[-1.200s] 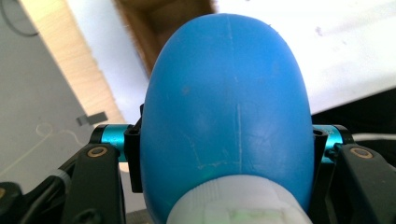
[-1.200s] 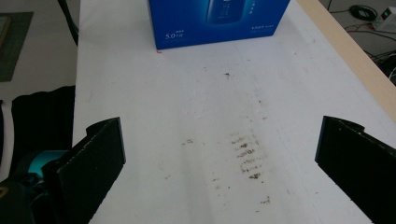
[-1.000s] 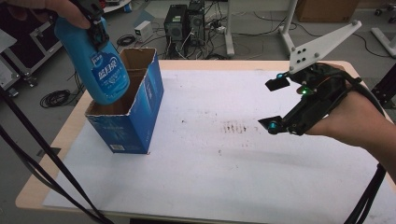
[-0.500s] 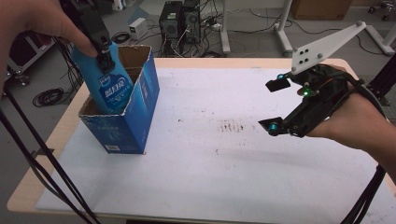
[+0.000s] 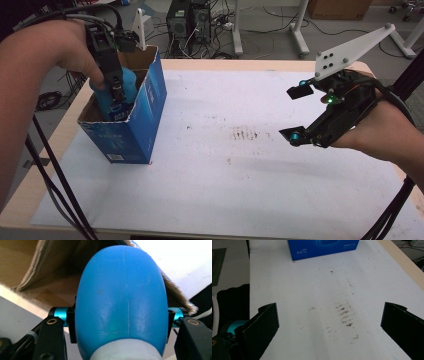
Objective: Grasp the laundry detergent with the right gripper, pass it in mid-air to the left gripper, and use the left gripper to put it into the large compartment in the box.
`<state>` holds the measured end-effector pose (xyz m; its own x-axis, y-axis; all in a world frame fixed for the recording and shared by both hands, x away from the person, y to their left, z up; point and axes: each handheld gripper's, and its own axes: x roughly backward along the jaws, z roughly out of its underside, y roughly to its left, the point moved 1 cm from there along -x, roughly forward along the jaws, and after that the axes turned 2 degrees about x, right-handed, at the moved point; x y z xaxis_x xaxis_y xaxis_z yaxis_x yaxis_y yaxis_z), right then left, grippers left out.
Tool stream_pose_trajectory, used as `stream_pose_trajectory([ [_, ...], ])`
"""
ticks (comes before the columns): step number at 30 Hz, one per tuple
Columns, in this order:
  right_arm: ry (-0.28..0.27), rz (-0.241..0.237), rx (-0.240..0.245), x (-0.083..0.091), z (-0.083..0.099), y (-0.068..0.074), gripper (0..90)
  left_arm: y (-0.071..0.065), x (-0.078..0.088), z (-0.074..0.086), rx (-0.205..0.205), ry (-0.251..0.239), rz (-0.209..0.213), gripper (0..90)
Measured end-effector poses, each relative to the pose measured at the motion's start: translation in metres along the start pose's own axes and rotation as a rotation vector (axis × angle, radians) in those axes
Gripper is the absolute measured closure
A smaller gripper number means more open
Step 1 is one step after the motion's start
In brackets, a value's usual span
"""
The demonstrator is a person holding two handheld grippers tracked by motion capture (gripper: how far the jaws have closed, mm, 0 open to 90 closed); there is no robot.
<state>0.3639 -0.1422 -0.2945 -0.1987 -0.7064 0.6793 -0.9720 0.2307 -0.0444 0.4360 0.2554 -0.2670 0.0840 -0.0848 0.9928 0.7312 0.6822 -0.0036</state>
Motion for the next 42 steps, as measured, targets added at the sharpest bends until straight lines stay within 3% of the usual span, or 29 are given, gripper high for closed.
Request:
stream_pose_trajectory([
  [6, 0.006, -0.003, -0.002, -0.002, 0.001, 0.000, 0.6, 0.007, -0.021, -0.002, -0.003, 0.001, 0.039, 38.9],
  [13, 0.019, -0.009, -0.002, -0.007, 0.001, 0.000, 0.6, 0.009, -0.039, -0.001, -0.014, 0.002, 0.054, 38.8],
  [14, 0.021, -0.010, -0.006, -0.009, 0.001, -0.001, 0.6, 0.010, -0.042, -0.001, -0.007, -0.020, 0.060, 38.9],
  [23, 0.025, -0.016, -0.011, -0.015, 0.001, -0.001, 0.6, 0.011, -0.042, -0.001, -0.003, -0.019, 0.064, 38.5],
  [32, 0.023, -0.008, -0.010, -0.016, 0.001, -0.001, 0.6, 0.015, -0.041, 0.000, 0.043, -0.021, 0.065, 30.7],
  [42, 0.018, -0.012, -0.015, -0.016, 0.002, -0.001, 0.7, 0.013, -0.033, -0.001, 0.032, -0.025, 0.066, 29.6],
])
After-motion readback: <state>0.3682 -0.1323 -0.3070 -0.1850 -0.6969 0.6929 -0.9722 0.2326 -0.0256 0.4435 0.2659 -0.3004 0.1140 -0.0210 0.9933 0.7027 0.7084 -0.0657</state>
